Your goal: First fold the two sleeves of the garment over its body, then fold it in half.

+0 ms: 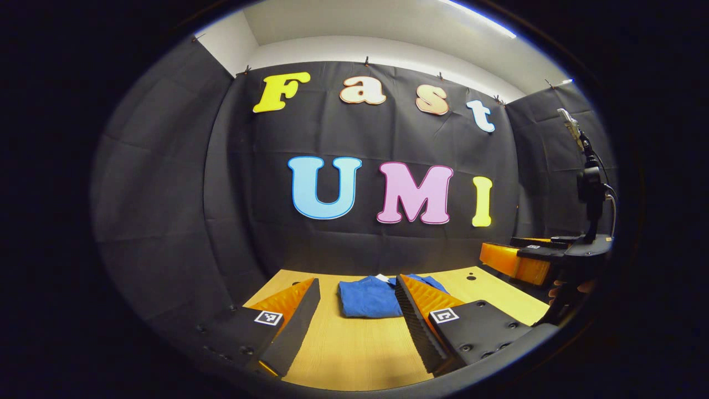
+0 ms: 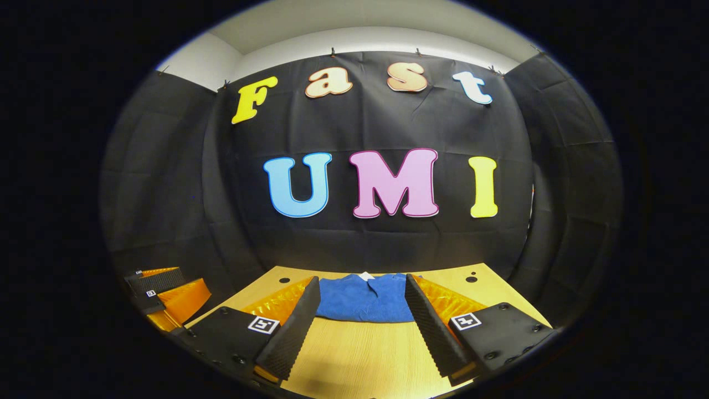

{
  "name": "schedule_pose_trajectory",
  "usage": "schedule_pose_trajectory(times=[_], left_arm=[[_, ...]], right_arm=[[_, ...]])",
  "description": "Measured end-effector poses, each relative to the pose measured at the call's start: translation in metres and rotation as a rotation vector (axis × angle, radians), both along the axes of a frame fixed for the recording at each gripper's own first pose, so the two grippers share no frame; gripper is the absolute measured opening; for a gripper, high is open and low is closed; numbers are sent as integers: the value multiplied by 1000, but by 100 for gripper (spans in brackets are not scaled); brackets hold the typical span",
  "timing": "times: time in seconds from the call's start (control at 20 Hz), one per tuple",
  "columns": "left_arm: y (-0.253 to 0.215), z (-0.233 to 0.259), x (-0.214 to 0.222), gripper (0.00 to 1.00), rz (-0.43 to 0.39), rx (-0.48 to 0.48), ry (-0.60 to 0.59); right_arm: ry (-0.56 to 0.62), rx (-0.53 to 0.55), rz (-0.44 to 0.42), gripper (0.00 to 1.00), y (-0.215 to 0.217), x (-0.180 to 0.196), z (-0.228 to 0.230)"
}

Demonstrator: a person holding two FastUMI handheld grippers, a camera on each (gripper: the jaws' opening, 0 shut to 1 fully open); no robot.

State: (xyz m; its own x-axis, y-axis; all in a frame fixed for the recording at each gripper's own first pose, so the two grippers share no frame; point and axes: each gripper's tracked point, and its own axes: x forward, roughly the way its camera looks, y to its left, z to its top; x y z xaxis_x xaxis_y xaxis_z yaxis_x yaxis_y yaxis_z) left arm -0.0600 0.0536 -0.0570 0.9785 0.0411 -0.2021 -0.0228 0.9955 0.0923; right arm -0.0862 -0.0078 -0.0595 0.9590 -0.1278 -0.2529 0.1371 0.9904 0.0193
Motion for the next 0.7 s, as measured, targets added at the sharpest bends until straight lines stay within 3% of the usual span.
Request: schedule_pose_trajectory(times=[0.7], left_arm=[[-18,4,-1,81,-39,33,-11]], right_arm=[[12,8,28,96,9,3,-4]])
